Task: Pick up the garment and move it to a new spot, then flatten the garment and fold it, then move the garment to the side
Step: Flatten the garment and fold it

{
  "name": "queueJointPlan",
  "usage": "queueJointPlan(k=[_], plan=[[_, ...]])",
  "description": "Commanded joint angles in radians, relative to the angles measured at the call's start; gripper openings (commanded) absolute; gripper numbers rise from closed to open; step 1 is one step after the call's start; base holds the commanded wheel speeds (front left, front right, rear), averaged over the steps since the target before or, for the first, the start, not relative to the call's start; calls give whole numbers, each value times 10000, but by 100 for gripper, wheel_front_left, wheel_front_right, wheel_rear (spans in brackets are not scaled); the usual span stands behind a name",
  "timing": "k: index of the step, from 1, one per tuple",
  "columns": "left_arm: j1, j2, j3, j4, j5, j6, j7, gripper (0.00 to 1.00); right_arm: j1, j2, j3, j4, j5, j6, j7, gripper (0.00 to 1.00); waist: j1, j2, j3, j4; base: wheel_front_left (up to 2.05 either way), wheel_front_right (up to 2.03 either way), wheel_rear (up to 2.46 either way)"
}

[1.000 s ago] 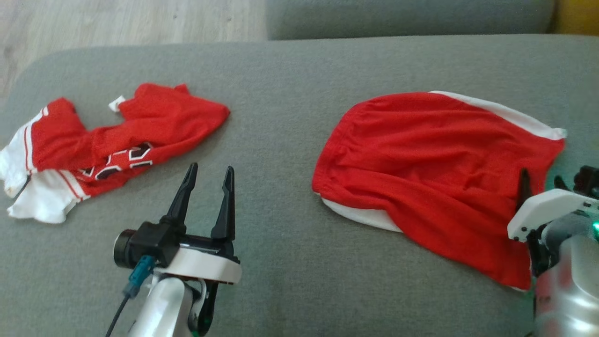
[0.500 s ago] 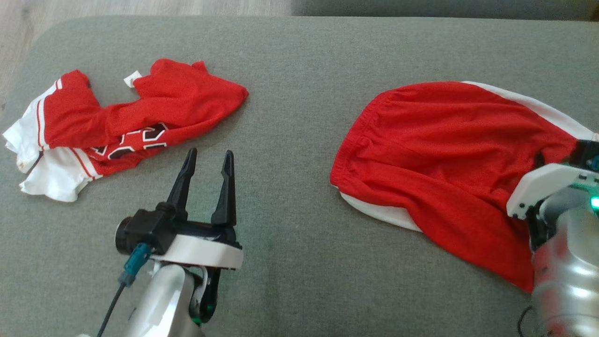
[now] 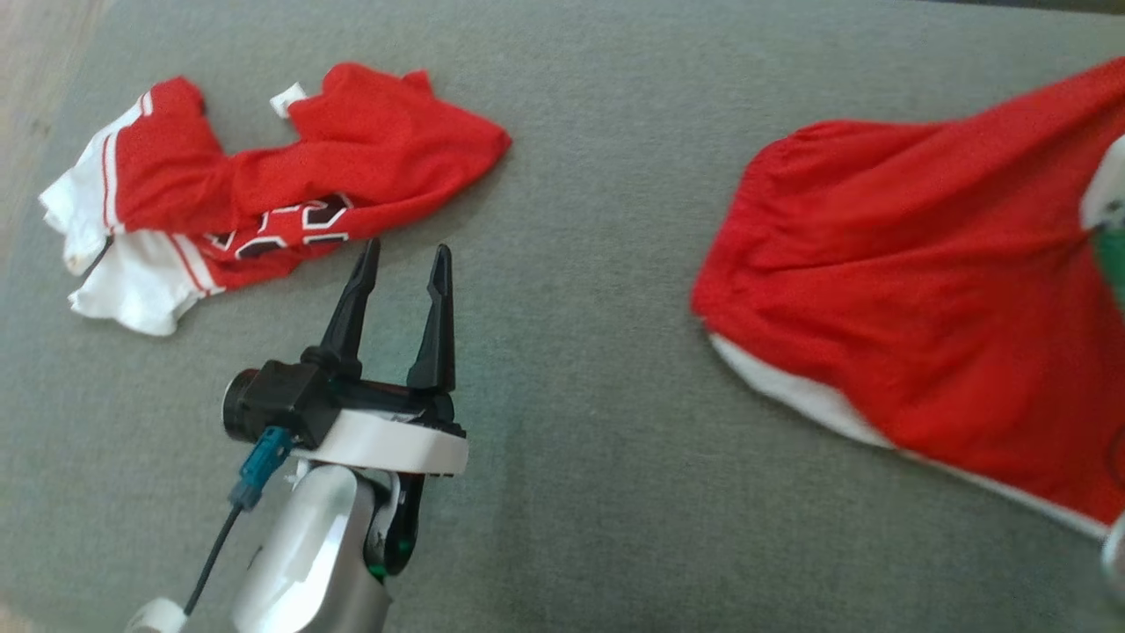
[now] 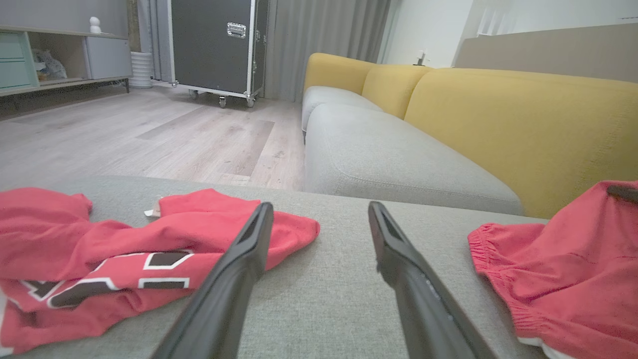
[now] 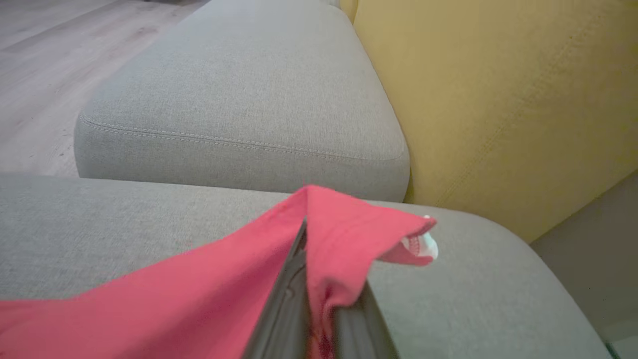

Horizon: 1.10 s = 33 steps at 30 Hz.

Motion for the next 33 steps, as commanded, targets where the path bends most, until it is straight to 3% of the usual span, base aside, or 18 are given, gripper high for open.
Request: queueJointPlan(k=[1, 9, 10, 11, 19, 26, 28, 33], plan=[[-333, 74, 241, -329, -53, -3, -65, 100, -538, -241, 224, -202, -129, 37, -141, 0, -1, 0, 213, 236, 0, 0, 0], [-494, 74, 109, -454, -131, 42, -65, 100, -1885, -975, 641, 618, -782, 37, -386, 0, -1, 0, 649, 614, 0, 0, 0], [-505, 74, 112, -460, -133, 50, -65, 100, -1961, -997, 728, 724, -913, 37, -401, 45, -1, 0, 662, 616, 0, 0, 0], [-516, 74, 118, -456, -135, 64, -65, 100, -2025, -984, 797, 871, -989, 37, -393, 100, -1, 0, 662, 608, 0, 0, 0], [-557, 74, 270, -466, -7, 109, -65, 100, -2079, -667, 851, 1610, -663, 37, -1524, 100, -1, 0, 296, 102, 0, 0, 0], [-254, 74, 669, -359, 357, 25, -65, 100, -1267, 315, 972, 1926, -10, 37, -2513, 100, -1, 0, -771, -913, 0, 0, 0], [-147, 74, 790, -333, 455, 1, -65, 100, -962, 703, 1170, 1654, 359, 37, -2590, 100, -1, 0, -1085, -1203, 0, 0, 0], [142, 74, 1025, -312, 437, -58, -65, 100, 696, 1652, 2303, -505, 2124, 37, -2605, 100, -1, 0, -1749, -1821, 0, 0, 0]])
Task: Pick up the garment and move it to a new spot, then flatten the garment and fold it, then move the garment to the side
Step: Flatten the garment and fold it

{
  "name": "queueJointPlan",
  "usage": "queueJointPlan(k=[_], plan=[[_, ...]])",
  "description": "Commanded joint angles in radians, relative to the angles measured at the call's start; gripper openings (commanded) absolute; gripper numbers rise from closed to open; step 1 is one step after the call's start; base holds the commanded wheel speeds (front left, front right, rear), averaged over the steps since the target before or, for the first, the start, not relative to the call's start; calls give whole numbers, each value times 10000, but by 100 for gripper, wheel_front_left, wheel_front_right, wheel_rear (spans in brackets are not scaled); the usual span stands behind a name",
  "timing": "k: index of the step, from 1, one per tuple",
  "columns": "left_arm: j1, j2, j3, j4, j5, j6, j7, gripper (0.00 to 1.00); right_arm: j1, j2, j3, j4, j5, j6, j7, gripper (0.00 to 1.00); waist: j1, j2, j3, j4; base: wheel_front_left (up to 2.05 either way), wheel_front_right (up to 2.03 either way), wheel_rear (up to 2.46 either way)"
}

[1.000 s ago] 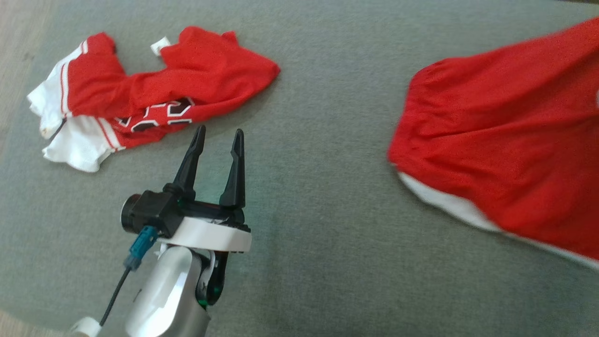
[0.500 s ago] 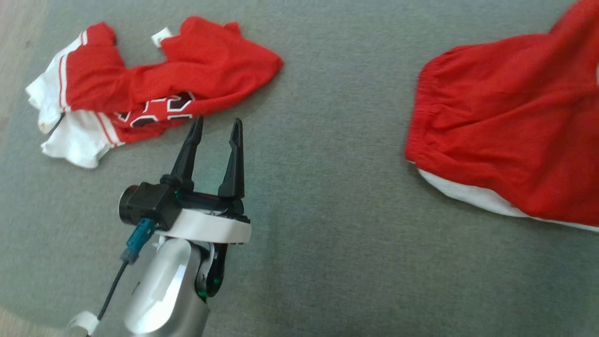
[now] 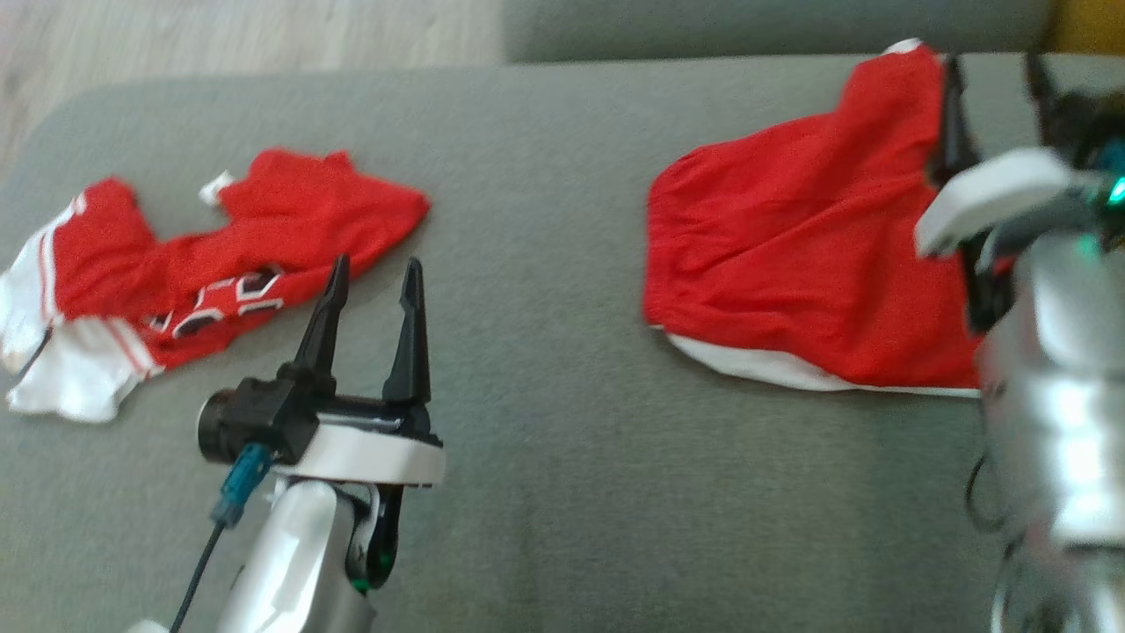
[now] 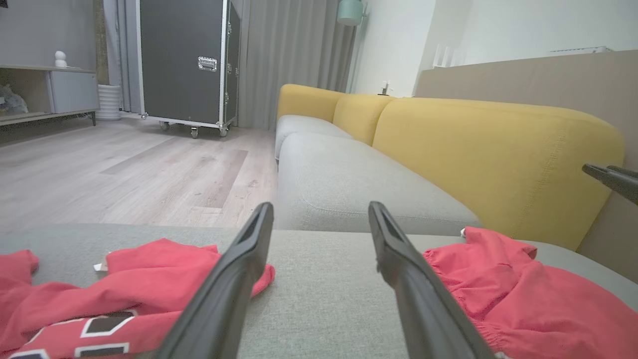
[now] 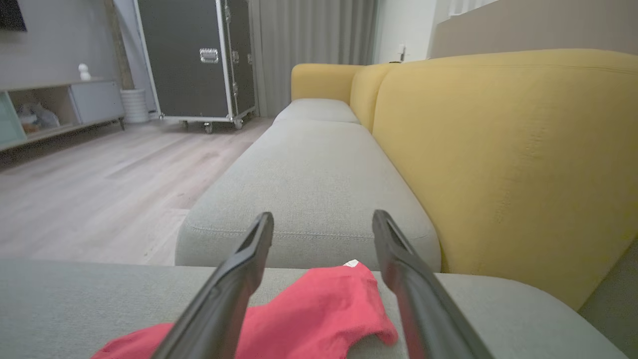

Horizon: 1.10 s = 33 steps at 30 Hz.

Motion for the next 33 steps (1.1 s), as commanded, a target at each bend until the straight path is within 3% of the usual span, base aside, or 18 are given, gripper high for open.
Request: queueJointPlan(k=[1, 8, 14, 19, 26, 33], plan=[[-91, 83, 425, -281, 16, -33, -65, 100, 526, 187, 529, -885, 521, 37, -107, 100, 2, 0, -654, -642, 0, 0, 0], [434, 83, 484, -235, 12, -60, -65, 100, 3996, 387, 1793, -4380, 2238, 37, -109, 100, 2, 0, -1248, -1178, 0, 0, 0], [734, 83, 415, -133, 45, -95, -65, 100, 6252, 481, 1898, -5996, 2989, 37, -109, 100, 2, 0, -1498, -1376, 0, 0, 0], [807, 83, 336, -48, 106, -147, -65, 100, 7041, 487, 2225, -6416, 3503, 37, -110, 100, 2, 0, -1453, -1549, 0, 0, 0], [581, 83, 338, 27, 229, -225, -65, 100, 6888, 488, 2324, -6614, 3565, 37, -110, 100, 2, 0, -1162, -1758, 0, 0, 0], [-505, 141, -480, 1163, 875, -444, -53, 100, 6569, 489, 2043, -6693, 3693, 37, -110, 100, 2, 0, -503, -1824, 0, 0, 0]])
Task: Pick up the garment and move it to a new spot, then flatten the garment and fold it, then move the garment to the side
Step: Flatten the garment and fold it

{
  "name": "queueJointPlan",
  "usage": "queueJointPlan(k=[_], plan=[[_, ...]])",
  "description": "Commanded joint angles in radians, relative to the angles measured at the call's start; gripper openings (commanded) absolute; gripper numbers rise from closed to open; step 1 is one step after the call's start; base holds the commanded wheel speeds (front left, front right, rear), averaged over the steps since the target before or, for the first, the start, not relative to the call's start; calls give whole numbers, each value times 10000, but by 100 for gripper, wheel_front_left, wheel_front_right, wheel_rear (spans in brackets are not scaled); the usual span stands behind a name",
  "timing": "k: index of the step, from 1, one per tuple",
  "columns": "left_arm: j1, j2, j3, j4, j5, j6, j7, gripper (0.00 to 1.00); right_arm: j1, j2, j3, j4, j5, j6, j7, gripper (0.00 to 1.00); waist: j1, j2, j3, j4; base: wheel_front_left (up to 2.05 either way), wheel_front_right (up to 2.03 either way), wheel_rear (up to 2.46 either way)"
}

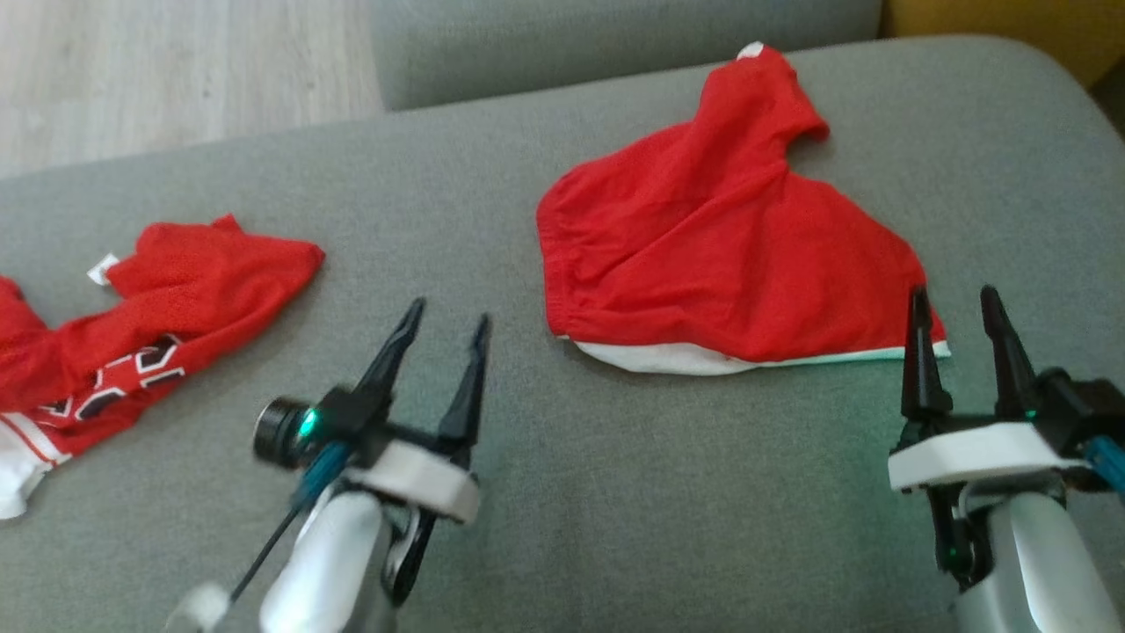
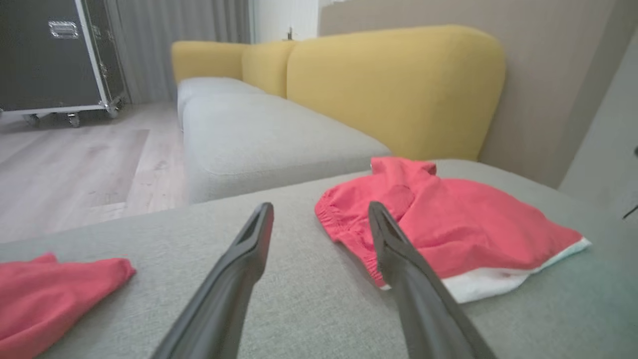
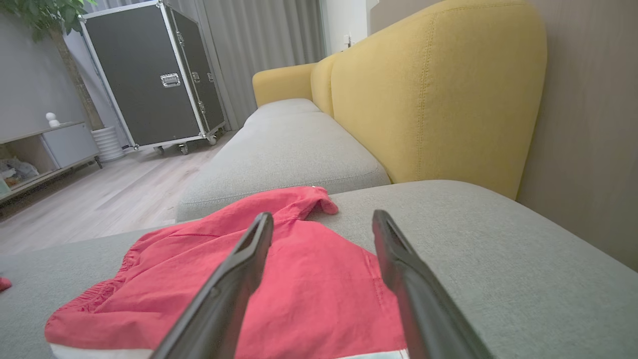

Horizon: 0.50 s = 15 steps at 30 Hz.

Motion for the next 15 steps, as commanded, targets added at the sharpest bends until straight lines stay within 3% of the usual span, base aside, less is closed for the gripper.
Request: queueJointPlan(k=[1, 8, 15], plan=[[-576, 105, 218, -170, 76, -36, 13, 100, -386, -31, 236, -343, 66, 37, -108, 100, -2, 0, 217, -72, 0, 0, 0], [-2090, 249, -1393, 1907, 441, -292, 1083, 100, -688, -30, 424, -295, 241, 37, -108, 100, -2, 0, 844, -466, 0, 0, 0], [-3032, 413, -2830, 3000, -423, -315, 1266, 100, -942, -30, 363, -307, 391, 37, -108, 100, -2, 0, 1205, -857, 0, 0, 0]])
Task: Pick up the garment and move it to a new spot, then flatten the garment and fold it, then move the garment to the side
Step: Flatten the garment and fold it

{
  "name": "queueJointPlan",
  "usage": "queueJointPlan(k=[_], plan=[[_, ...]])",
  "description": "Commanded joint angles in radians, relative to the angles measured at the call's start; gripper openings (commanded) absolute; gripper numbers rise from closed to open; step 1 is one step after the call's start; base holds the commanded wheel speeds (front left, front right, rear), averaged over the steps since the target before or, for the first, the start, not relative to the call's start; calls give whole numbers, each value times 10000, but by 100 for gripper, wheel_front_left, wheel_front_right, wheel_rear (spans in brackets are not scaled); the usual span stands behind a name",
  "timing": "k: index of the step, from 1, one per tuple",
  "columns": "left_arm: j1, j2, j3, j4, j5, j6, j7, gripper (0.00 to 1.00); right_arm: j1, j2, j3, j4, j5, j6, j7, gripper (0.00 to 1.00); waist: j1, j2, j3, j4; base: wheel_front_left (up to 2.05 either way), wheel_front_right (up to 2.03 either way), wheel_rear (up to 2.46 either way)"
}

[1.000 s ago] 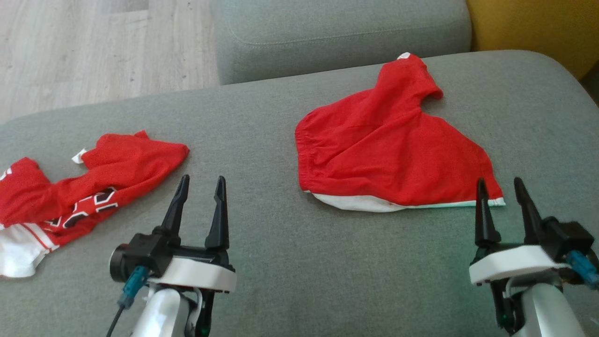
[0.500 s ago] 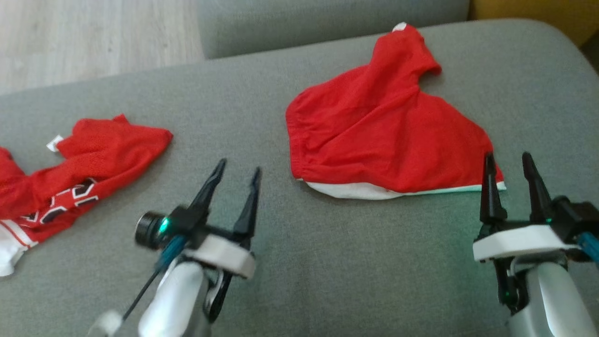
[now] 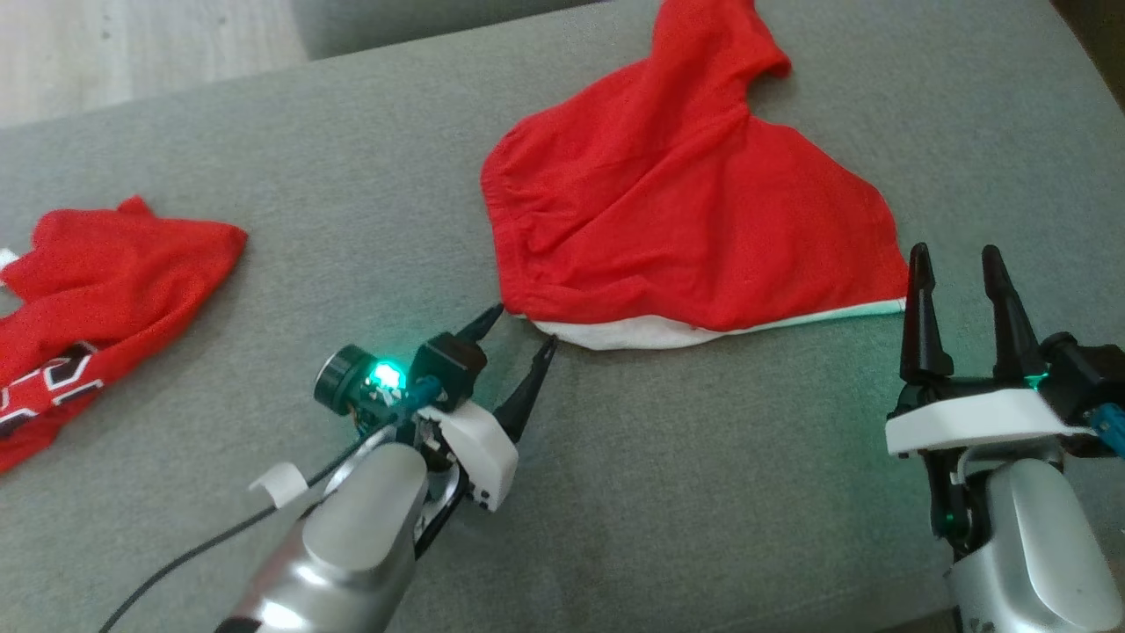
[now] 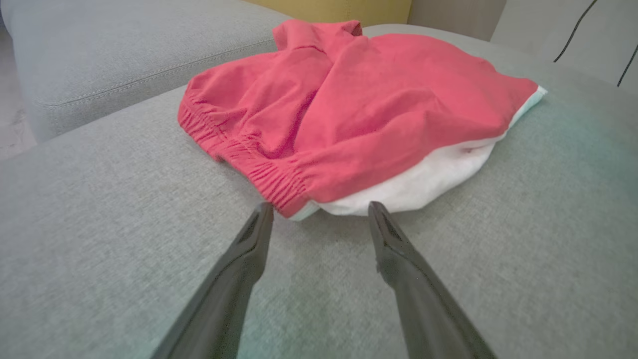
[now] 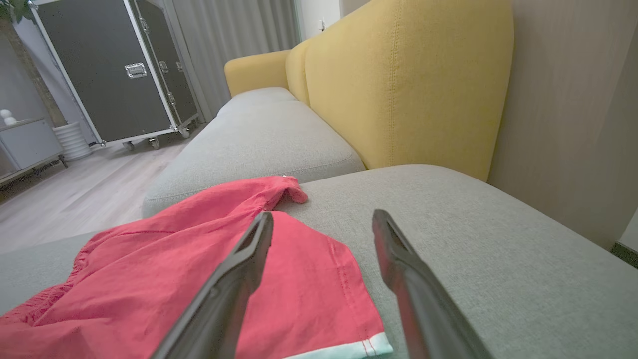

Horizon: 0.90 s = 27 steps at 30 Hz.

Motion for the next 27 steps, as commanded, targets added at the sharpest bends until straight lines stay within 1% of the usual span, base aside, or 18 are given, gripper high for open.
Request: queueJointPlan(k=[1, 4, 9, 15, 16, 17, 18, 23, 24, 27], plan=[[-577, 226, 23, -138, -365, 19, -199, 100, -322, -32, 214, -318, 51, 37, -108, 100, -2, 0, 145, -152, 0, 0, 0], [-936, 368, -367, 163, -931, 18, -576, 100, -418, -32, 308, -299, 360, 37, -108, 100, -2, 0, 289, -332, 0, 0, 0], [-1273, 370, -603, 595, -1305, 17, -882, 100, -470, -32, 379, -403, 507, 37, -108, 100, -2, 0, 405, -469, 0, 0, 0], [-1579, 352, -998, 1035, -1621, 16, -1048, 100, -488, -32, 404, -408, 392, 37, -108, 100, -2, 0, 503, -573, 0, 0, 0], [-1609, 342, -1082, 1067, -1717, 16, -1071, 91, -486, -32, 386, -346, 347, 37, -109, 100, -2, 0, 511, -583, 0, 0, 0], [-1643, 339, -1171, 1086, -1794, 16, -1104, 35, -489, -32, 354, -261, 287, 37, -109, 100, -2, 0, 517, -589, 0, 0, 0], [-1682, 354, -1263, 1093, -1834, 16, -1151, 0, -495, -32, 301, -160, 182, 37, -109, 100, -2, 0, 516, -590, 0, 0, 0], [-1698, 414, -1506, 1102, -1912, 16, -1360, 0, -577, -32, -143, 607, -331, 37, -109, 100, -2, 0, 379, -461, 0, 0, 0], [-1664, 420, -1650, 1039, -1874, 16, -1386, 0, -609, -32, -171, 798, -417, 37, -102, 100, -2, 0, 331, -407, 0, 0, 0], [-1588, 428, -1649, 922, -1945, 16, -1427, 0, -677, -32, -44, 1122, -591, 37, -51, 100, -2, 0, 228, -282, 0, 0, 0]])
